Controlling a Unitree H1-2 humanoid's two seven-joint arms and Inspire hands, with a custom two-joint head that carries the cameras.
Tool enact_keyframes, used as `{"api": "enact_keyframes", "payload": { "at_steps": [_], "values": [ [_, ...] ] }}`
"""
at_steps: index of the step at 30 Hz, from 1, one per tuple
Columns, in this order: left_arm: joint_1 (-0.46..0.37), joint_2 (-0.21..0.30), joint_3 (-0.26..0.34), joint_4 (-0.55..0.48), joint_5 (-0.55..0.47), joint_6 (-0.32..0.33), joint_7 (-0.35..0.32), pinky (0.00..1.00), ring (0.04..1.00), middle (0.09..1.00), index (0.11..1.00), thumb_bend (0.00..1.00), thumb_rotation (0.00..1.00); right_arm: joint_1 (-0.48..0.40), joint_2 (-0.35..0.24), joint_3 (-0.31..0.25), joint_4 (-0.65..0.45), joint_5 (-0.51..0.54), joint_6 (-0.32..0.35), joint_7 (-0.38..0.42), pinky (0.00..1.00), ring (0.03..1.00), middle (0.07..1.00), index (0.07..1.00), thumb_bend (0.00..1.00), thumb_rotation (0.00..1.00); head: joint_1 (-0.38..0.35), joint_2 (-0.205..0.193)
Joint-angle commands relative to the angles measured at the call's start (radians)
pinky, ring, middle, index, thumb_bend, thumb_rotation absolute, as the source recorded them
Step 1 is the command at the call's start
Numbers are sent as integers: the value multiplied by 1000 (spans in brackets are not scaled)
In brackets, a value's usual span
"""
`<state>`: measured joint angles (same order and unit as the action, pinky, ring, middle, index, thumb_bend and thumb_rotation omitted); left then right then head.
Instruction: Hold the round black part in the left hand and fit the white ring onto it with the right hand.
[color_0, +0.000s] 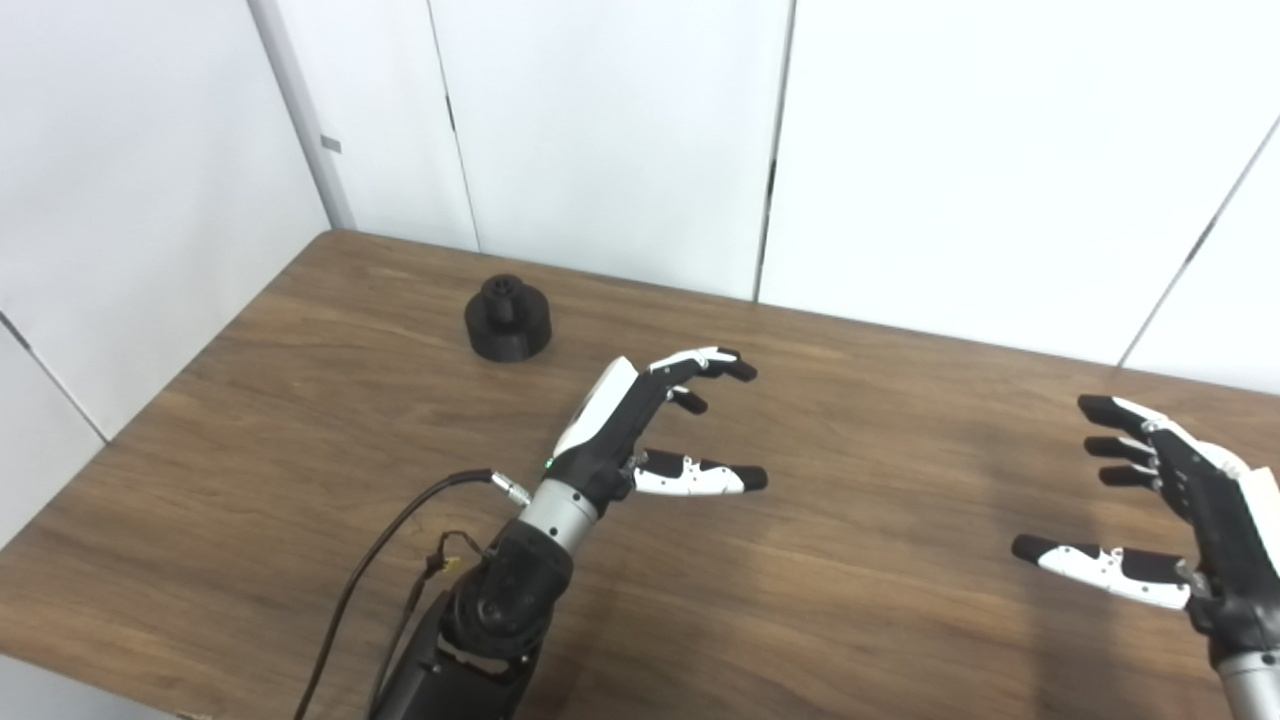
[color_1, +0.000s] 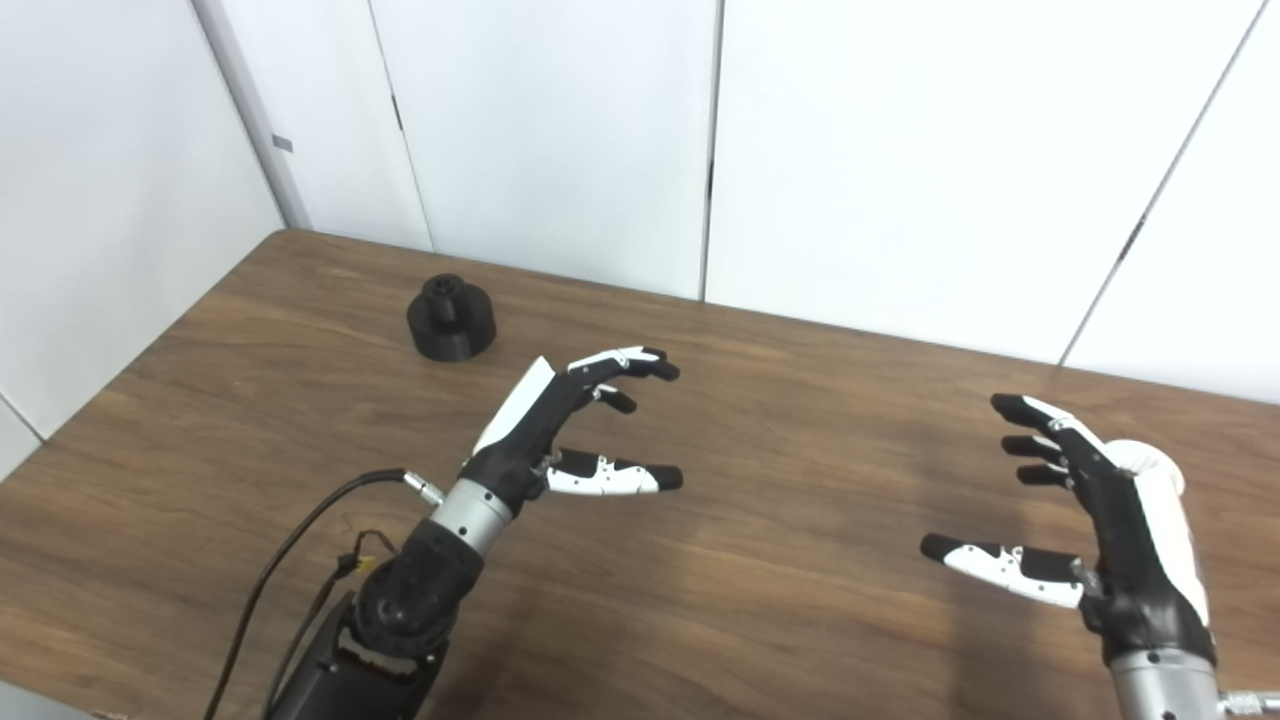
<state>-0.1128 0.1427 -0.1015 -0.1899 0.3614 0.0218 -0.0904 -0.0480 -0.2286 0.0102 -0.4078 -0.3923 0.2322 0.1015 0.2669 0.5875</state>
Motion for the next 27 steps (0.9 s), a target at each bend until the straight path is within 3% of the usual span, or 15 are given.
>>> {"api": "enact_keyframes", "payload": {
  "at_steps": [1, 6, 12, 20, 27],
  "values": [
    [-36, -3, 7, -28, 15, -45, 36, 699, 843, 851, 709, 806, 211, -26, -19, -11, -14, 10, -32, -6, 664, 749, 817, 785, 731, 18, 1, -2],
    [-45, 10, 21, -42, 48, -55, 71, 660, 805, 829, 684, 798, 217, -24, -28, -13, -12, 13, -28, -4, 653, 745, 811, 781, 741, 51, 18, -4],
    [-85, 80, 32, -84, 151, 57, 25, 679, 811, 834, 689, 818, 235, -26, -43, -12, 13, 39, -41, -1, 646, 749, 816, 783, 736, 64, 32, -9],
    [-150, 156, 48, -53, 206, 101, 13, 615, 790, 827, 691, 865, 259, -26, -57, -16, 42, 53, -77, -13, 659, 750, 813, 791, 760, 86, 37, -17],
    [-197, 208, 71, -4, 239, 114, 30, 658, 827, 855, 712, 860, 297, -26, -59, -20, 48, 49, -91, -15, 681, 745, 805, 786, 765, 91, 40, -13]
  ]
}}
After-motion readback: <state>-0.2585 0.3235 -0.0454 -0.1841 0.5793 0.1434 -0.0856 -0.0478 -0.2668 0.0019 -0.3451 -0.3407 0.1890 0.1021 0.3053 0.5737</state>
